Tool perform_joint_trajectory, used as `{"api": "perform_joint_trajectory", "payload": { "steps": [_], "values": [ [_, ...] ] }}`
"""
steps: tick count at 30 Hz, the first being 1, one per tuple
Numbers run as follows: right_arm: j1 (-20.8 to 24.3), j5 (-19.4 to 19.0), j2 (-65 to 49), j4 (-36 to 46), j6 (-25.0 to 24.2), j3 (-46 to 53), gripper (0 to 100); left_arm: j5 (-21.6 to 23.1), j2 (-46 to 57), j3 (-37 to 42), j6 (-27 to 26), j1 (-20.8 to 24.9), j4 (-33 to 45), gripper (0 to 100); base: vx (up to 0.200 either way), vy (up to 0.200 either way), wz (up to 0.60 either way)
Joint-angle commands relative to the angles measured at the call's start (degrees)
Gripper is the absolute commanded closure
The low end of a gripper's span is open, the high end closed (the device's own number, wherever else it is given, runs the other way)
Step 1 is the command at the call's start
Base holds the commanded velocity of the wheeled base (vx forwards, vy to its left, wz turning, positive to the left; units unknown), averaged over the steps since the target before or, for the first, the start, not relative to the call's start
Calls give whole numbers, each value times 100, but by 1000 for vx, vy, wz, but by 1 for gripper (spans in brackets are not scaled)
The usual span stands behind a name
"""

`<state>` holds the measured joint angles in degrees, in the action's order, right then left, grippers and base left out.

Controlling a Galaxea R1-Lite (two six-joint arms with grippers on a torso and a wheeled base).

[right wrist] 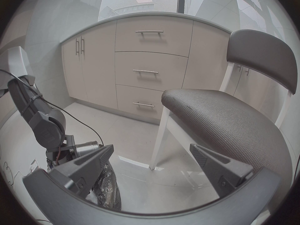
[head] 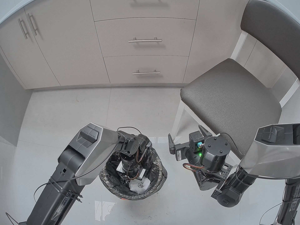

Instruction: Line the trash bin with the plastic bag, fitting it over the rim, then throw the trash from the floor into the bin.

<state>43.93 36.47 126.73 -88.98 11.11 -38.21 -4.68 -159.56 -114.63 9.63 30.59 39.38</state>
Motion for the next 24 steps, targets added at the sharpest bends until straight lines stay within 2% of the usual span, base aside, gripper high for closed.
{"api": "perform_joint_trajectory", "payload": {
  "steps": [1,7,14,16,18,19,20,21,23,24],
  "values": [
    [1,0,-8,-102,6,15,0,2,30,4,30,0,9,100,0,0,0],
    [36,0,-140,-102,14,103,0,64,479,4,628,123,352,100,0,0,0],
    [10,9,-1177,-102,50,314,0,46,1780,4,707,387,2109,100,0,0,0],
    [10,9,-1335,-102,58,375,0,37,1964,4,733,431,2320,100,0,0,0],
    [10,9,-1995,276,76,656,0,-15,2544,4,874,562,2988,100,0,0,0],
    [10,9,-1995,276,76,656,0,-15,2544,4,874,562,2988,100,0,0,0],
    [1,26,-2557,750,94,823,0,-165,2966,4,927,633,3393,100,0,0,0],
    [1,26,-2610,794,94,832,0,-173,3001,4,927,642,3428,100,0,0,0],
    [-166,35,-3717,1867,146,973,0,-551,3687,4,927,765,4104,100,0,0,0],
    [-192,35,-3911,2078,146,982,0,-595,3810,4,927,782,4227,100,0,0,0]
  ]
}}
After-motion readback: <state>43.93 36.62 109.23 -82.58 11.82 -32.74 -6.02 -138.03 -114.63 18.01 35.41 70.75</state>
